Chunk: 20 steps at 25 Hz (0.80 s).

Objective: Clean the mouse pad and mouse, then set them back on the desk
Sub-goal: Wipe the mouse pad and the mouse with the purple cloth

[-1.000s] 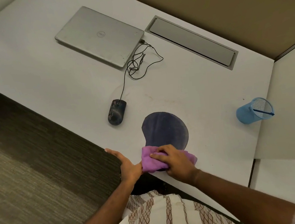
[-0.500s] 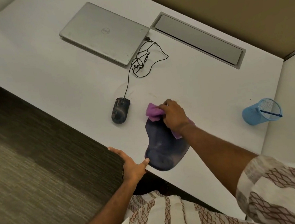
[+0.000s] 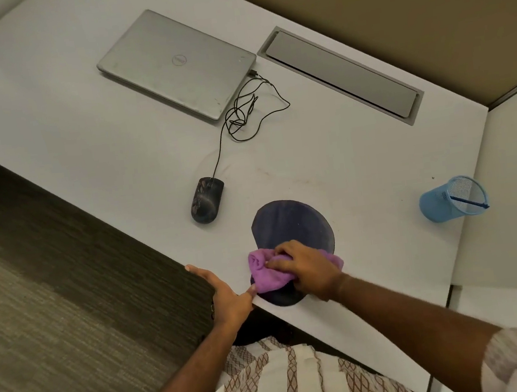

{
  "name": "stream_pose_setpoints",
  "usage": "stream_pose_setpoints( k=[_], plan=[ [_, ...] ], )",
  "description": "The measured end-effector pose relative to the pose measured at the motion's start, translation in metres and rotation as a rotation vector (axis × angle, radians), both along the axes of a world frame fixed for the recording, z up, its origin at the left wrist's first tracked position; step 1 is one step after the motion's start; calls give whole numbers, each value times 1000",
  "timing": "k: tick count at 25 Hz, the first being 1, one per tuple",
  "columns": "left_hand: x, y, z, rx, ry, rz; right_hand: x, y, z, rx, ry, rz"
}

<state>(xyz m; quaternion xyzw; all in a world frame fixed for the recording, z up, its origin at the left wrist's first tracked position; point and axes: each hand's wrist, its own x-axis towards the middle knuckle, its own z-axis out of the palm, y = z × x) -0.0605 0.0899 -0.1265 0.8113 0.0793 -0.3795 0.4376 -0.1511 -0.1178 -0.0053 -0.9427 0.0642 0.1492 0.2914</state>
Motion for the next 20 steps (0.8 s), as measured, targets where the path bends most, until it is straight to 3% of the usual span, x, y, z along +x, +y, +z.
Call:
stream_pose_setpoints(
  k=[10,15,20],
  plan=[
    [-1,-1,4,6,-23,0,79,-60,-9,-56,-44,-467],
    [-2,-3,11,-5,-20,7,9,14,-10,92,-24,-255],
    [1,0,-7,28,-26,-20,-19,3,-2,-66,-30,-47]
  ],
)
